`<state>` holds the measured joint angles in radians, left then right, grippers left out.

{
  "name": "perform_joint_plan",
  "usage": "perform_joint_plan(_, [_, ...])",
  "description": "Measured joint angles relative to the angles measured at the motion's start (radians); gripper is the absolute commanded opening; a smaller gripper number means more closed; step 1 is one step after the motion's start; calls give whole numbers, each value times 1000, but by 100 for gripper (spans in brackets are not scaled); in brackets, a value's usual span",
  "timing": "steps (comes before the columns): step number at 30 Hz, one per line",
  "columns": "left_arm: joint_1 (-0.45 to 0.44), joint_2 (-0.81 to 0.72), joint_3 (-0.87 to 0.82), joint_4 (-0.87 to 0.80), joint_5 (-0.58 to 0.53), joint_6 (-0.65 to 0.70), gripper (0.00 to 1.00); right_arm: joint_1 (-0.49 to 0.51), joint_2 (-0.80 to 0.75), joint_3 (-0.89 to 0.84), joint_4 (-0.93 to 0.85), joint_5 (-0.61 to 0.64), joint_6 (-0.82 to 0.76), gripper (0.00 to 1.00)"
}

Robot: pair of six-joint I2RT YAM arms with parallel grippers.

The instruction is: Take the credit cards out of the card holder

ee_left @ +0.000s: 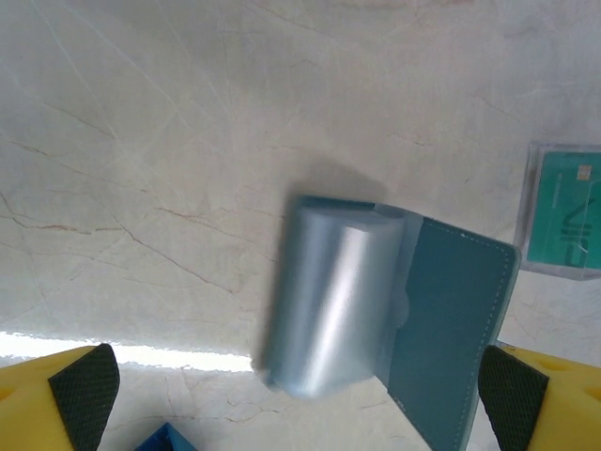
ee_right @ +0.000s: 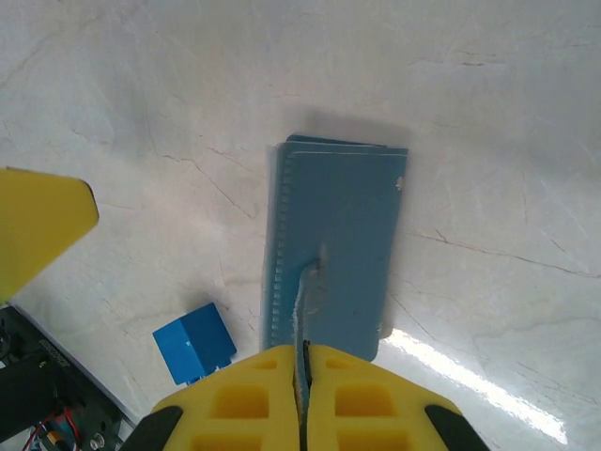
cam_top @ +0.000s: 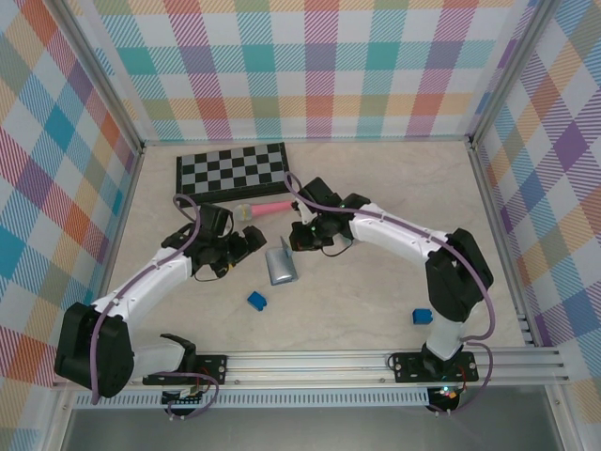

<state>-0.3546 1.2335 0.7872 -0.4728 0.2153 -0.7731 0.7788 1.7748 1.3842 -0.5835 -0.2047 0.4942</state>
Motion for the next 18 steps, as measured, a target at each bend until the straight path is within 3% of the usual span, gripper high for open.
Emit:
perform_joint_plan(10, [0,7,-41,35,84,-23,100,0,17,2,-38,102,16,4])
perform_joint_plan(18, [0,69,-72,169,203,-41,97,-32,22,-39,-80,211,31,5])
